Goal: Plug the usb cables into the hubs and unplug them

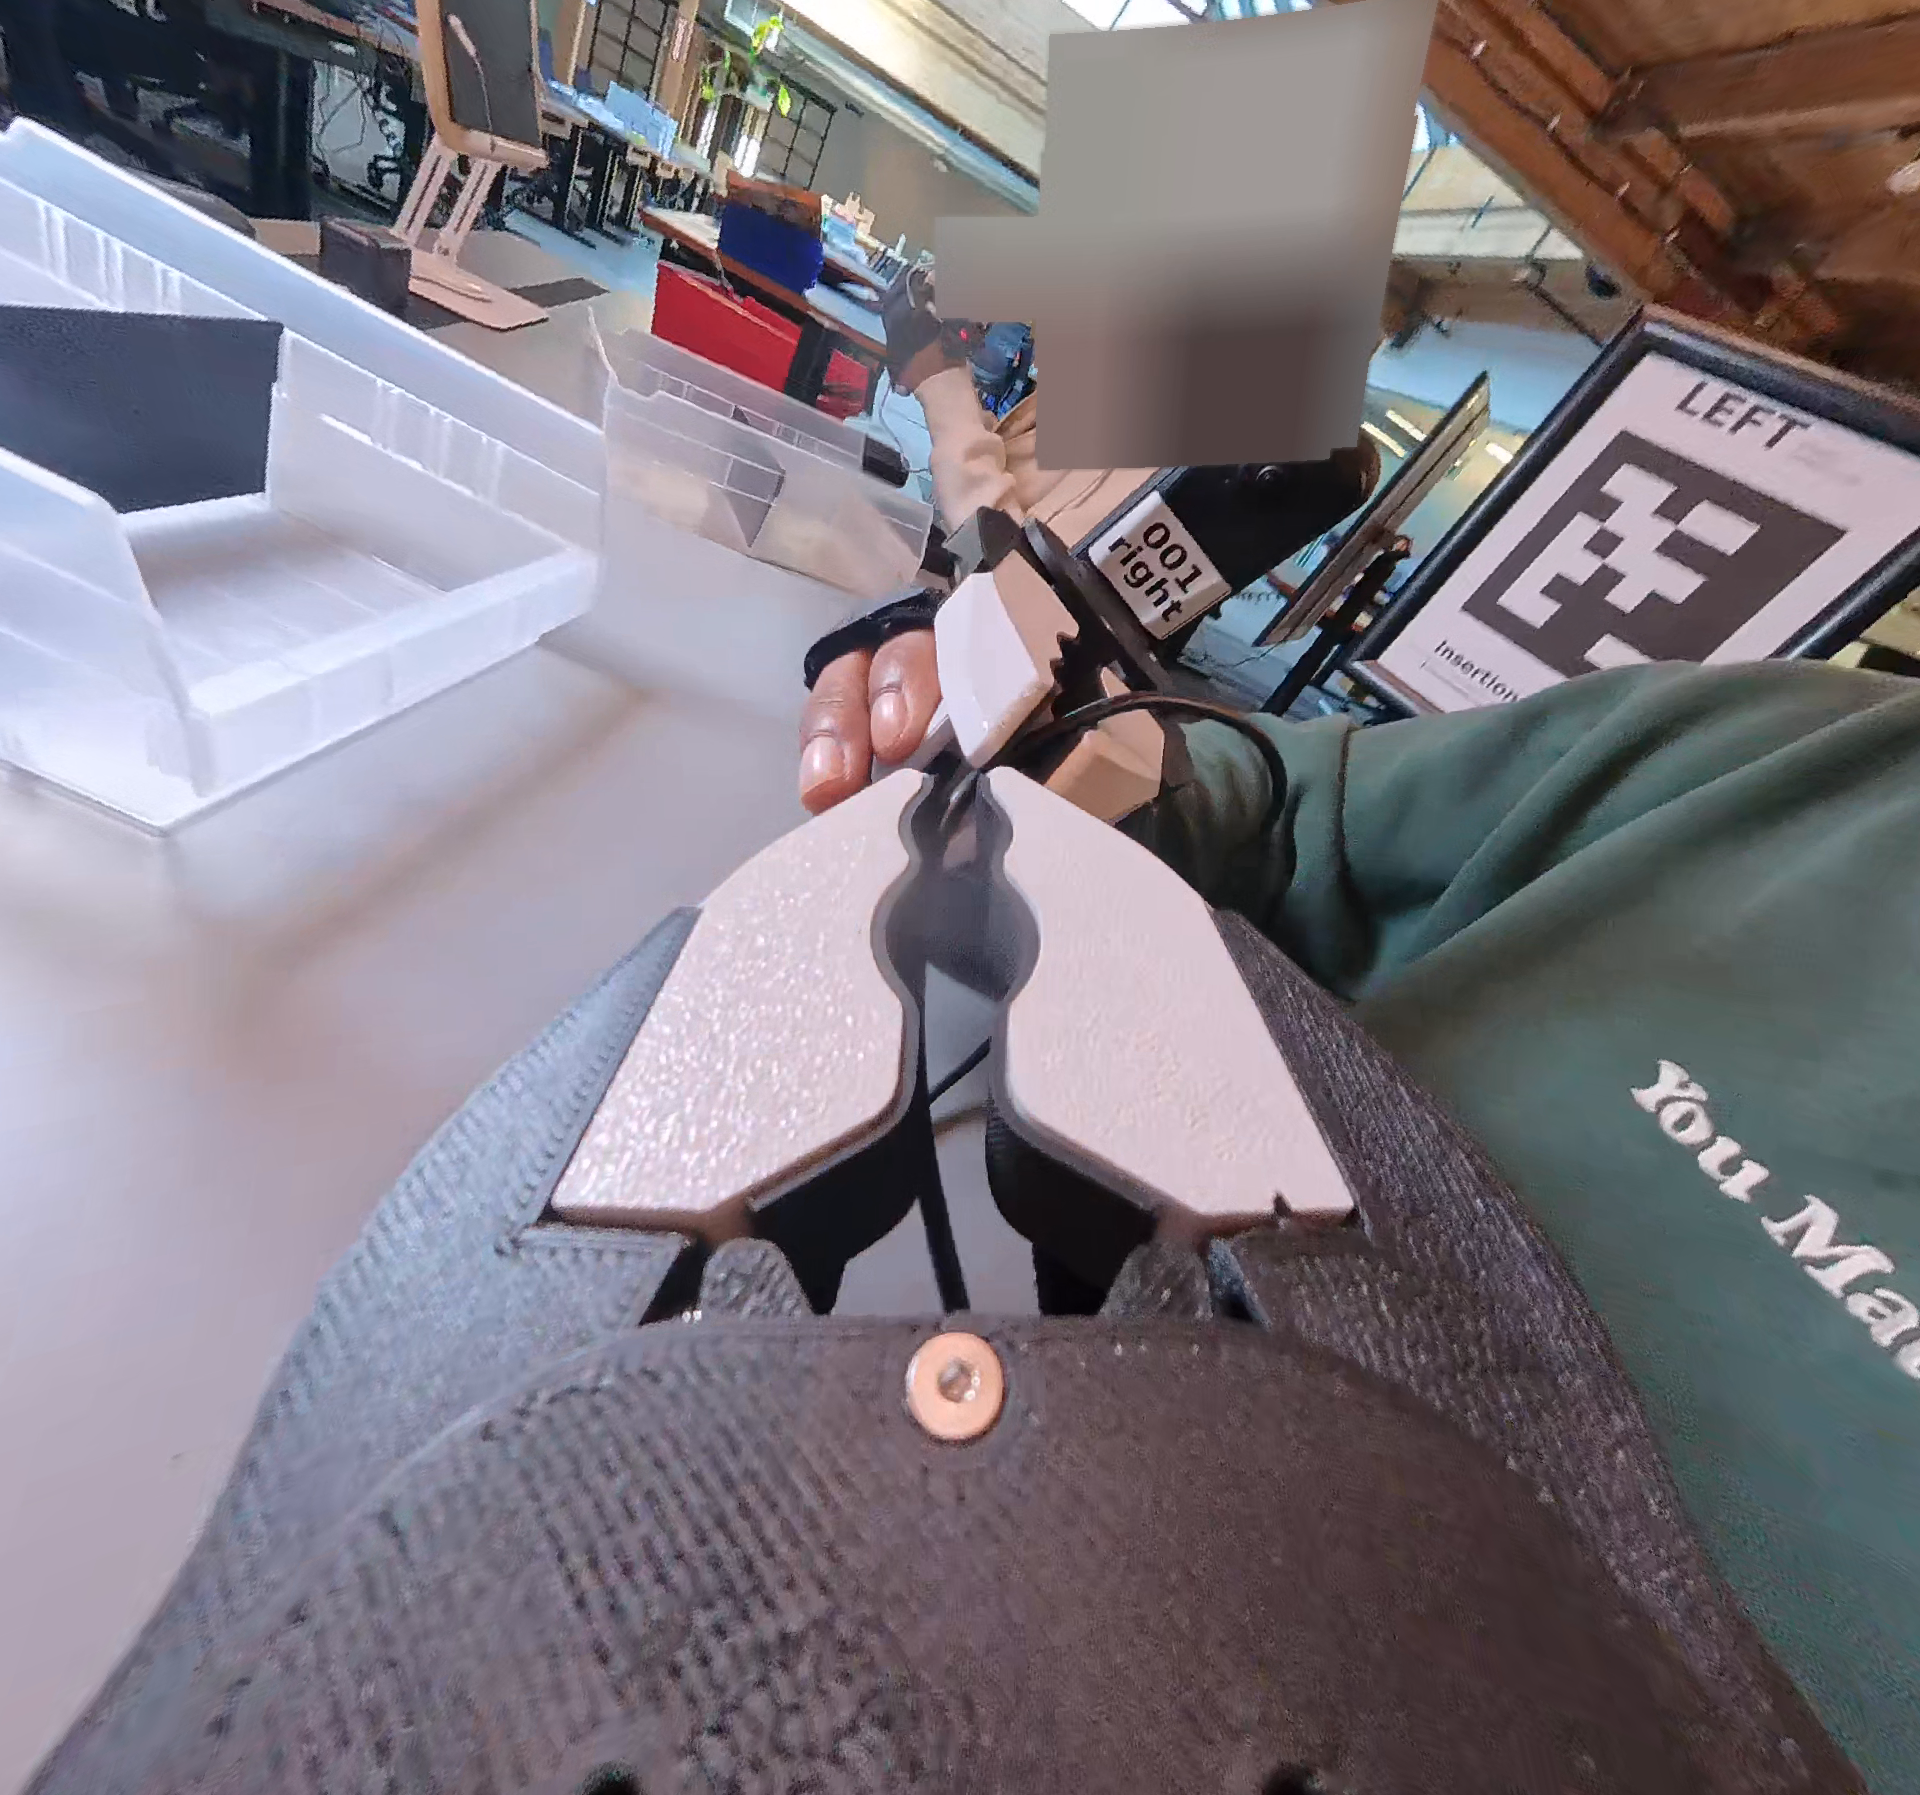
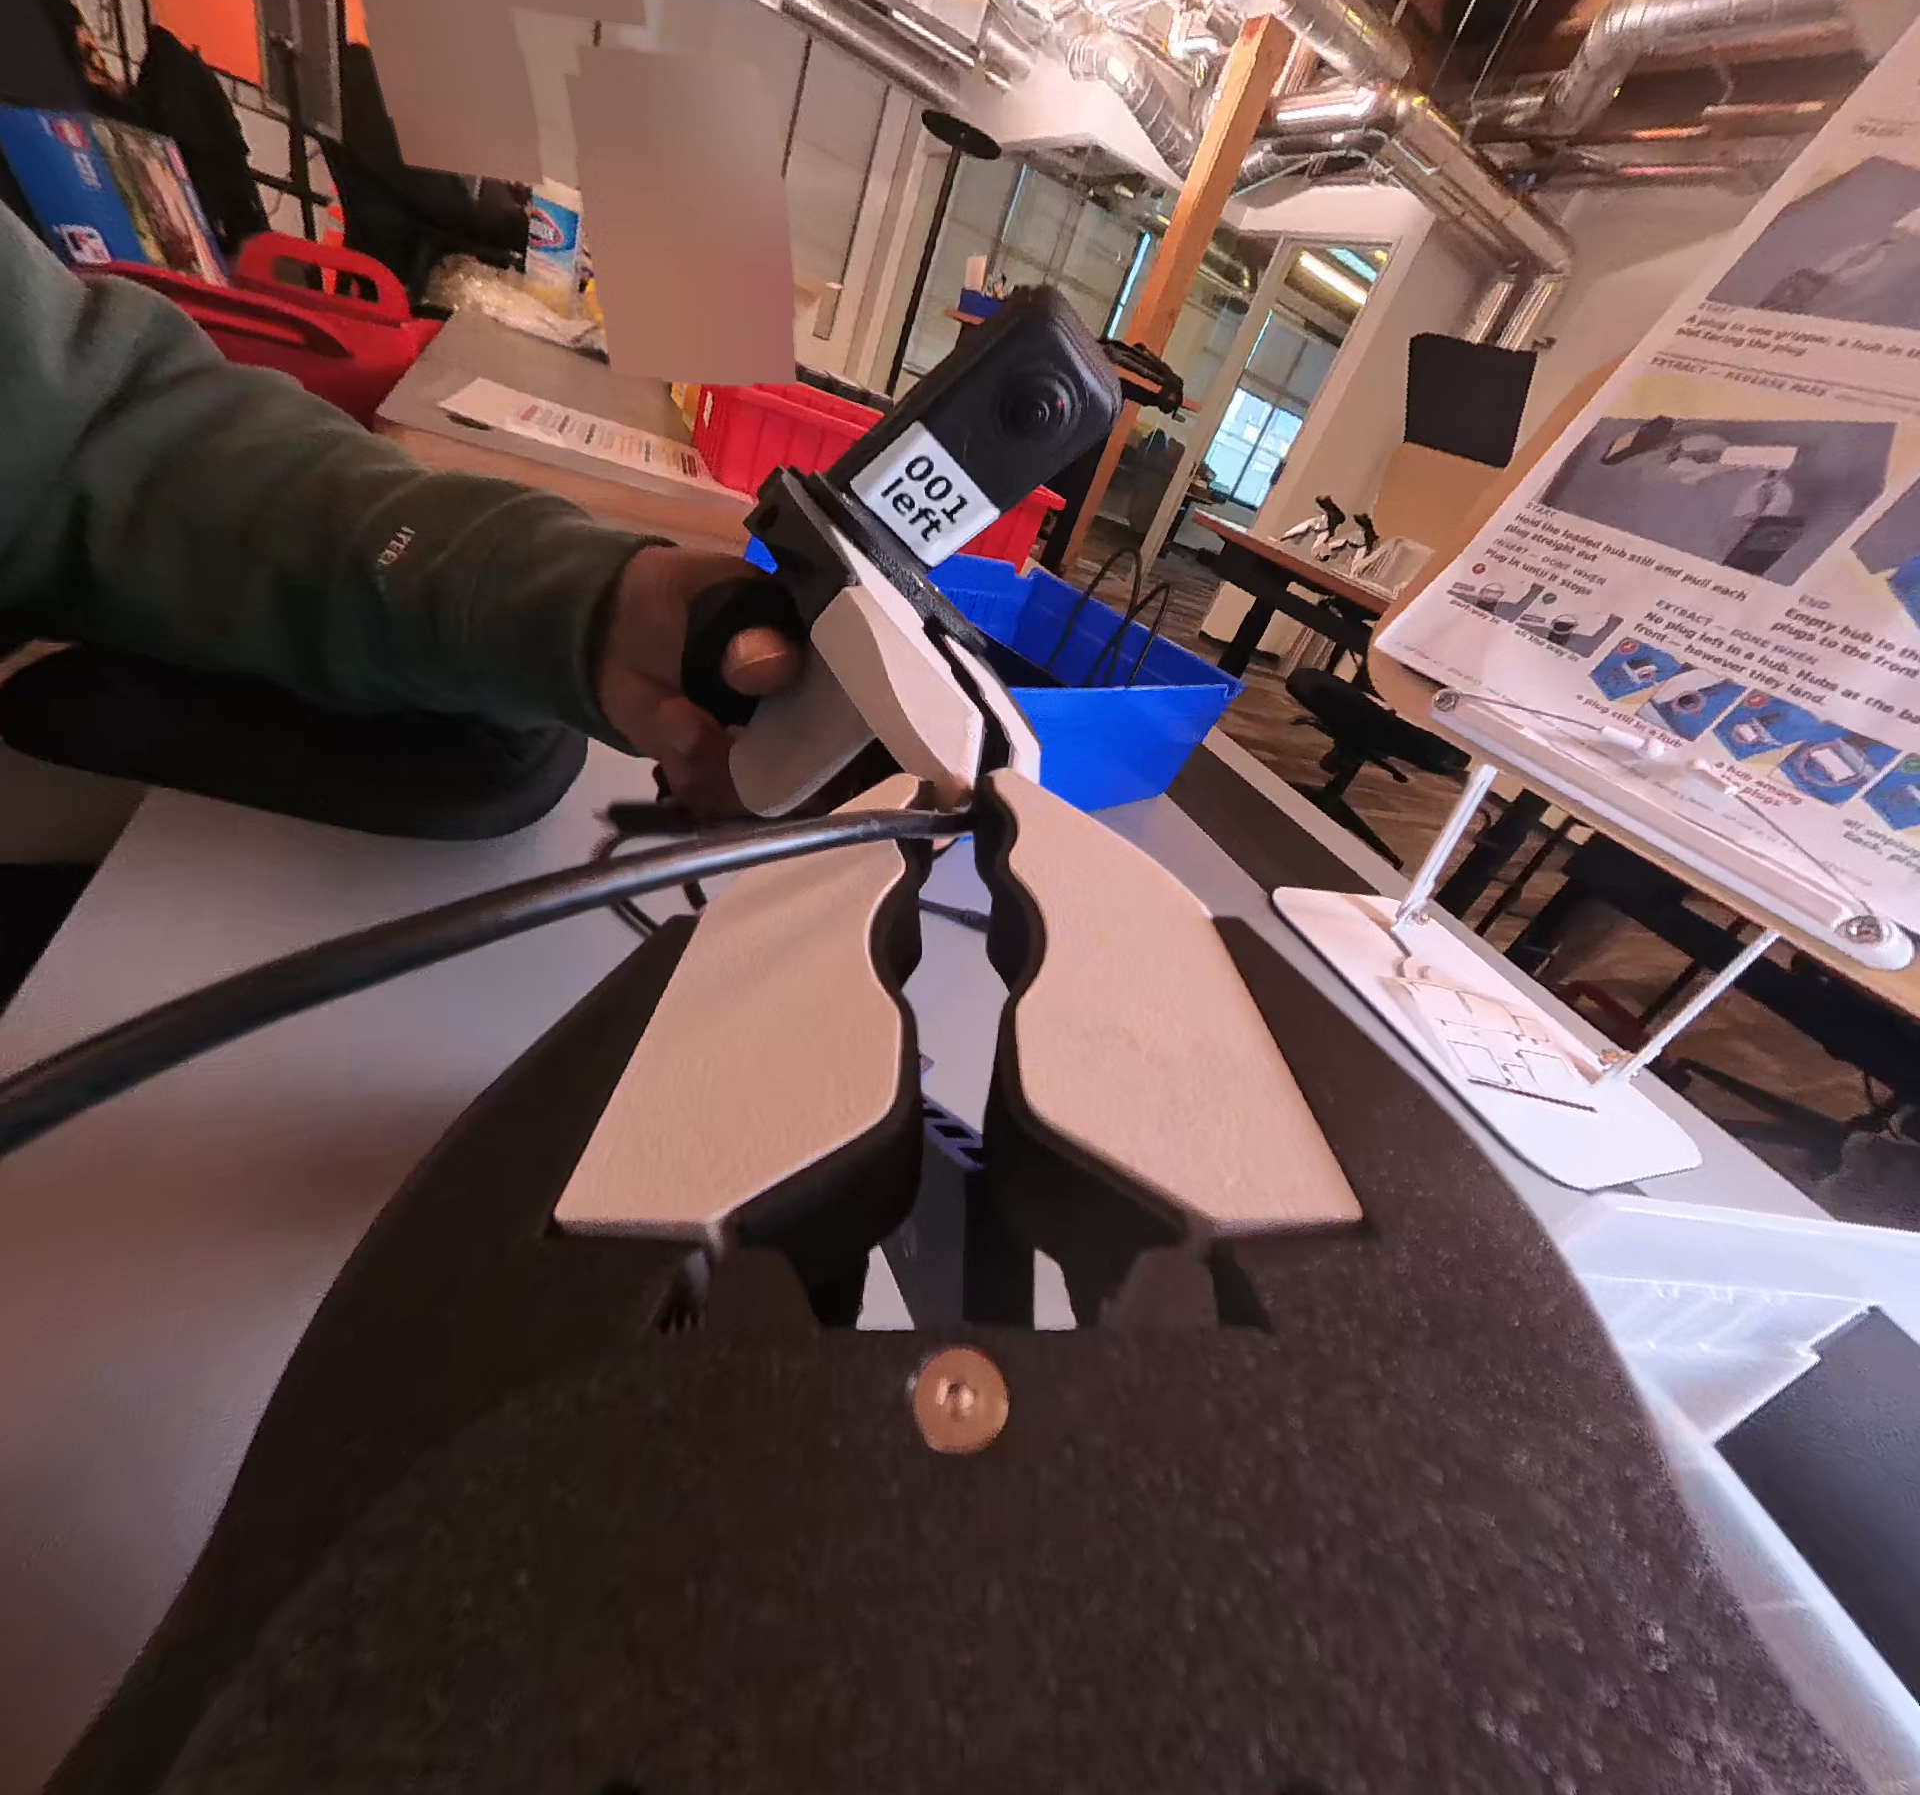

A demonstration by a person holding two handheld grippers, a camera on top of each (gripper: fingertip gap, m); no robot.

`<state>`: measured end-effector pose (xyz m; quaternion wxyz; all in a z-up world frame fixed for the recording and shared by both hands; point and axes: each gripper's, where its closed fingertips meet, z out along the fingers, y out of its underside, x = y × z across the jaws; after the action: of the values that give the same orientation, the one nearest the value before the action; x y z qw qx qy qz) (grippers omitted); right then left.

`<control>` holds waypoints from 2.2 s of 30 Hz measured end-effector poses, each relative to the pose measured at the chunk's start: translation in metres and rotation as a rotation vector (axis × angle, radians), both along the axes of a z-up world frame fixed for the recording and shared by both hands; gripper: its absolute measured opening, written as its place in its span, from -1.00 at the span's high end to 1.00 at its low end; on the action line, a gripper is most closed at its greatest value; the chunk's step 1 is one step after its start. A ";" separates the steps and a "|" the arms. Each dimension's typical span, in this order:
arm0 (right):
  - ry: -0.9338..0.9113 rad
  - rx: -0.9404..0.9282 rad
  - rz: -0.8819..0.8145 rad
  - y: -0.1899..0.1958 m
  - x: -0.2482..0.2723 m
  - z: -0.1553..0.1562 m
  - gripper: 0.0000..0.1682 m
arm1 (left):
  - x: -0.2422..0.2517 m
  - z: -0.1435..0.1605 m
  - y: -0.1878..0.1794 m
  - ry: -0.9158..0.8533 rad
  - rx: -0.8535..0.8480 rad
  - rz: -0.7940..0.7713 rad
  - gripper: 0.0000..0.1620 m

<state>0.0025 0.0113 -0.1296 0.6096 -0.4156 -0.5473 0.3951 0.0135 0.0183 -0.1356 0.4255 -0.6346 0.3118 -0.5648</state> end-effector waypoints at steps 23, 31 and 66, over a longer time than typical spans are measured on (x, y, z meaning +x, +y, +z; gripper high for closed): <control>-0.018 -0.132 0.110 0.000 0.003 0.004 0.95 | 0.005 -0.102 0.031 0.565 0.320 -0.097 0.44; 0.037 -0.172 0.024 0.020 0.025 0.018 0.96 | -0.033 -0.084 0.056 0.683 0.382 0.111 0.86; -0.050 -0.243 0.131 0.015 0.015 0.015 0.87 | -0.011 -0.004 0.005 0.188 0.402 0.073 0.79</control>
<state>0.0175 0.0267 -0.1151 0.5136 -0.4594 -0.5366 0.4871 0.0022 0.0238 -0.1394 0.5327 -0.5978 0.4331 -0.4139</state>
